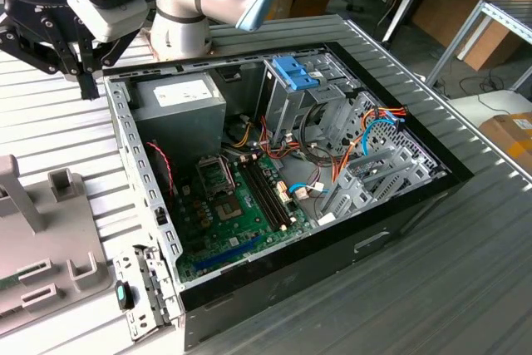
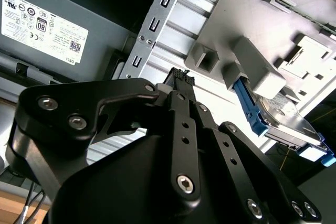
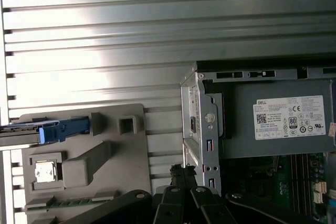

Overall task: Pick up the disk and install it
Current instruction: 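Reach for the disk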

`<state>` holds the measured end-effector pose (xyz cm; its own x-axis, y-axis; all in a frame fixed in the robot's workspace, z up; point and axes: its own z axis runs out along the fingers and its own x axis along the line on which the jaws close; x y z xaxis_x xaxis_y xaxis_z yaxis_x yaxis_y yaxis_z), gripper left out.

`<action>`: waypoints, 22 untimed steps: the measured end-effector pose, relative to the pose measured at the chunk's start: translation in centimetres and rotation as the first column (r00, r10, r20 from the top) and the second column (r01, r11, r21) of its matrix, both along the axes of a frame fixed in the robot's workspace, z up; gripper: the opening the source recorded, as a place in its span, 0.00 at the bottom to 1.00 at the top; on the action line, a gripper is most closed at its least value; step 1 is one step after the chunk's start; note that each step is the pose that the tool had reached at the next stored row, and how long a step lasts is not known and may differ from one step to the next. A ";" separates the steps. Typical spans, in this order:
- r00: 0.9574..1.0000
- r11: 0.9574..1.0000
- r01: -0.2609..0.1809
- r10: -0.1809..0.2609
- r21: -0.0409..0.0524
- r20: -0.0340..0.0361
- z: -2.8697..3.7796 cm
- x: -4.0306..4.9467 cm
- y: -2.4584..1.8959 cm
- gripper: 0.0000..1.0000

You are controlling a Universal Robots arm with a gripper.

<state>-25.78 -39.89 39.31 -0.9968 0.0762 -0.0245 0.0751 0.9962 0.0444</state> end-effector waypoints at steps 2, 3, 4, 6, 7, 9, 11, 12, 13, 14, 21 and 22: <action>1.000 1.000 0.000 0.000 0.000 0.000 0.00 0.00 0.00 0.11; 1.000 1.000 0.000 0.000 0.000 0.000 0.00 0.00 0.00 0.11; 1.000 1.000 0.000 0.000 0.000 0.000 0.00 0.00 0.00 0.11; 1.000 1.000 0.000 0.000 0.000 0.000 0.00 -0.01 0.00 0.11; 1.000 1.000 0.000 0.000 0.000 0.000 0.00 -0.04 0.00 0.11; 1.000 1.000 0.000 0.000 0.000 0.000 0.00 -0.33 0.00 0.11; 1.000 1.000 0.000 0.000 0.000 0.000 0.00 -0.54 0.00 0.11; 1.000 1.000 0.000 0.000 0.000 0.000 0.00 -0.71 0.00 0.11; 1.000 1.000 0.000 0.000 0.000 0.000 0.00 -0.85 0.00 0.11; 1.000 1.000 0.000 0.000 0.000 0.000 0.00 -0.93 0.00 0.11; 1.000 1.000 0.000 0.000 0.000 0.000 0.00 -1.11 0.00 0.11; 1.000 1.000 0.000 0.000 0.000 0.000 0.00 -1.23 0.00 0.11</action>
<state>-27.01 -39.89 39.31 -0.9968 0.0762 -0.0245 0.0751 0.9962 0.0444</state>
